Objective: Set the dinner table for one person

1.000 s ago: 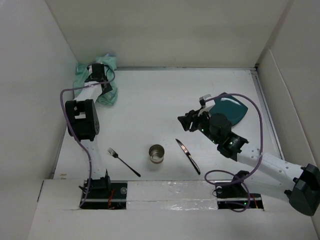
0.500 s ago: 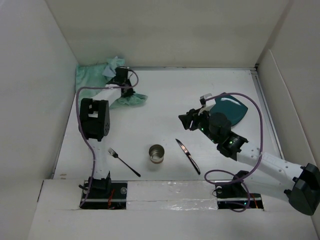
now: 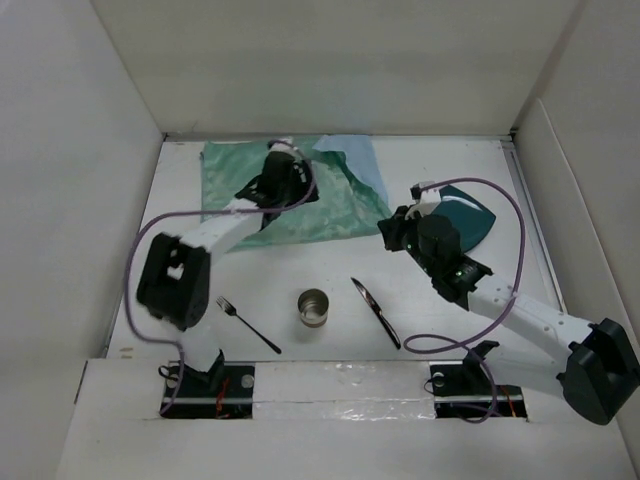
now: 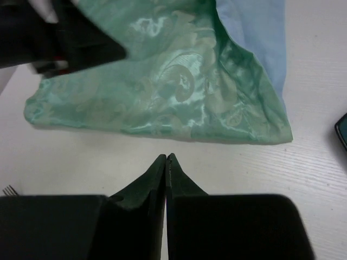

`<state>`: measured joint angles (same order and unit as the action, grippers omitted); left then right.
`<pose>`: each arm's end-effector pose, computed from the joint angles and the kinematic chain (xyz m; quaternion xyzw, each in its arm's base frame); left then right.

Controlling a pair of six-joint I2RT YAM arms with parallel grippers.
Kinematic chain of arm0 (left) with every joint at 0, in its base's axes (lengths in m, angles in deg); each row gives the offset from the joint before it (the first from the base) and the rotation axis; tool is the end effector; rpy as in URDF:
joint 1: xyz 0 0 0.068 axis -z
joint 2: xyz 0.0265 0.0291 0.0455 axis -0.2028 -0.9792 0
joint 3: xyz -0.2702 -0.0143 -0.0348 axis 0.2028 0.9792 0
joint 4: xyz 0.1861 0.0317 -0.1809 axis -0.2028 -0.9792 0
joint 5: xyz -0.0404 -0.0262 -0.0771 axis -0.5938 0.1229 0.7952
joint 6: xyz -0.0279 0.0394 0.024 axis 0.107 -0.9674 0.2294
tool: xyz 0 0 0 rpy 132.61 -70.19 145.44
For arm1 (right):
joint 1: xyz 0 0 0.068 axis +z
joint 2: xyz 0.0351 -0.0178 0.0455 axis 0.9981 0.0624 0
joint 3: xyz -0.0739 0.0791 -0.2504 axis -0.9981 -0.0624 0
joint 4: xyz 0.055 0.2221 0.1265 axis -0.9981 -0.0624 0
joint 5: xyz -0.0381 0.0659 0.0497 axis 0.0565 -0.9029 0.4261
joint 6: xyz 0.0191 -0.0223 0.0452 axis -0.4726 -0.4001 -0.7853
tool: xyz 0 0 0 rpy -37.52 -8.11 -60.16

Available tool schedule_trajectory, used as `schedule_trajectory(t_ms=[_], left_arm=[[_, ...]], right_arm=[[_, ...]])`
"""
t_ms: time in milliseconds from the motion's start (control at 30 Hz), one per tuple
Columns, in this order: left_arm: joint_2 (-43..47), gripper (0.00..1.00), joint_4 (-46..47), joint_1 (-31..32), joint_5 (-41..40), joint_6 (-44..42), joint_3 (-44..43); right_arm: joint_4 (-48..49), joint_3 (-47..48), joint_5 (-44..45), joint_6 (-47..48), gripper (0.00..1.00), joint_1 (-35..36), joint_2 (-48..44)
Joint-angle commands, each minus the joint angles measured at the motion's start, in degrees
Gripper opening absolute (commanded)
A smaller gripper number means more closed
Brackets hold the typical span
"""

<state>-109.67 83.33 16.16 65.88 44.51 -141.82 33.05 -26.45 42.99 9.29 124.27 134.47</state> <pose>0.3700 -0.1943 0.2620 0.0191 0.8532 -0.2158 0.4744 0.2051 0.1490 0.2765 -0.0423 0.7777 0.2268 0.5847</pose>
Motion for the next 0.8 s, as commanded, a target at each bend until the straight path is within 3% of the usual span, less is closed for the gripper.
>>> schedule_trajectory(t_ms=[0, 100, 167, 233, 333, 433, 533, 767], left_arm=[[18.46, 0.65, 11.80, -3.59, -7.67, 7.57, 13.91], [26.57, 0.59, 10.33, -8.32, -12.35, 16.00, 24.99], [29.58, 0.51, 8.65, -15.88, -10.60, 24.23, 33.48], [33.97, 0.50, 8.12, -22.80, -7.45, 27.61, 38.53], [39.95, 0.50, 8.47, -26.09, -8.99, 30.96, 49.15], [44.35, 0.55, 6.90, -26.10, -12.33, 33.51, 51.99], [45.42, 0.65, 6.97, -26.10, -15.67, 34.48, 53.05], [35.06, 0.61, 6.98, -26.63, -19.47, 36.50, 47.44]], right_arm=[[-0.80, 2.39, 1.29, -3.77, 0.00, -2.07, 0.63], [-0.19, 0.81, 1.11, -4.91, 0.00, -2.78, 0.89], [1.03, -0.77, 1.38, -5.35, 0.00, -2.78, 0.63], [1.74, -1.30, 1.03, -5.01, 0.00, -3.30, 0.02], [1.57, -1.31, 0.24, -4.30, 0.02, -3.30, -1.47], [1.65, -2.00, -0.03, -3.60, 0.11, -3.30, -2.71], [2.01, -2.36, -1.17, -3.24, 0.23, -3.30, -3.32], [1.04, -1.74, -3.10, -2.63, 0.32, -3.30, -3.06]])
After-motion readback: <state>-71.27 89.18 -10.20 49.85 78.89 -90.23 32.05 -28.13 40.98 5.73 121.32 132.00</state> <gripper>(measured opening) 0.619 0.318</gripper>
